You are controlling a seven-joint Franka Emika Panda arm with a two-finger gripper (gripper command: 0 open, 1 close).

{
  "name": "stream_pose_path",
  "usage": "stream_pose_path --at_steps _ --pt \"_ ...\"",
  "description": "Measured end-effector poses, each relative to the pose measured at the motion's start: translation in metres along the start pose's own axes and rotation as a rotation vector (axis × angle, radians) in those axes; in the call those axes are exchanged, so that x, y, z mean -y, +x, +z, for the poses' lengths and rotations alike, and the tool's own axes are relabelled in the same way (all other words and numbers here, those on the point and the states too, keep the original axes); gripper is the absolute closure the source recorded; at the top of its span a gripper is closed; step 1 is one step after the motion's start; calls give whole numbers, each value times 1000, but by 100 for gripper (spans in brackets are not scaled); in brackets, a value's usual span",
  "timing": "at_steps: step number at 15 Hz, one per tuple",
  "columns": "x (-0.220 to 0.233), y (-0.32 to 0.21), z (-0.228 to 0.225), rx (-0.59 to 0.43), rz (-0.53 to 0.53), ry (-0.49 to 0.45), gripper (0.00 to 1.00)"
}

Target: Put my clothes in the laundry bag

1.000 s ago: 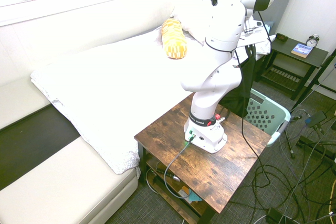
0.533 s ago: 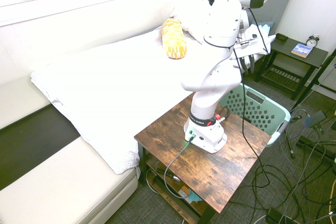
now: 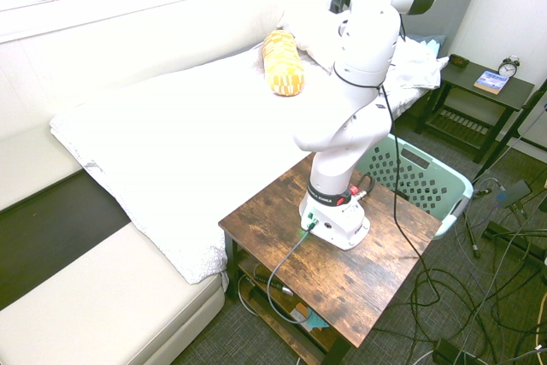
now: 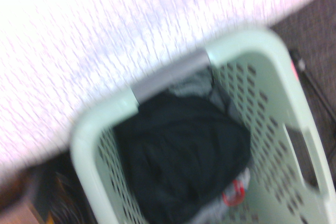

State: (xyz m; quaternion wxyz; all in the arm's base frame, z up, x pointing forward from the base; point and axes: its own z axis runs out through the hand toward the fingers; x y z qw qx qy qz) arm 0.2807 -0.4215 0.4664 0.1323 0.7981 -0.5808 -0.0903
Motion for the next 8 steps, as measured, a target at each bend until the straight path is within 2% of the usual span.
stream_pose_path --at_steps 2,4,6,8 --pt "94 -32 -52 -98 -55 118 0" --pt "187 -91 -86 -162 -159 222 0" --pt "259 -169 -106 -182 -301 286 0" --pt "309 -254 -117 -145 -443 337 0"
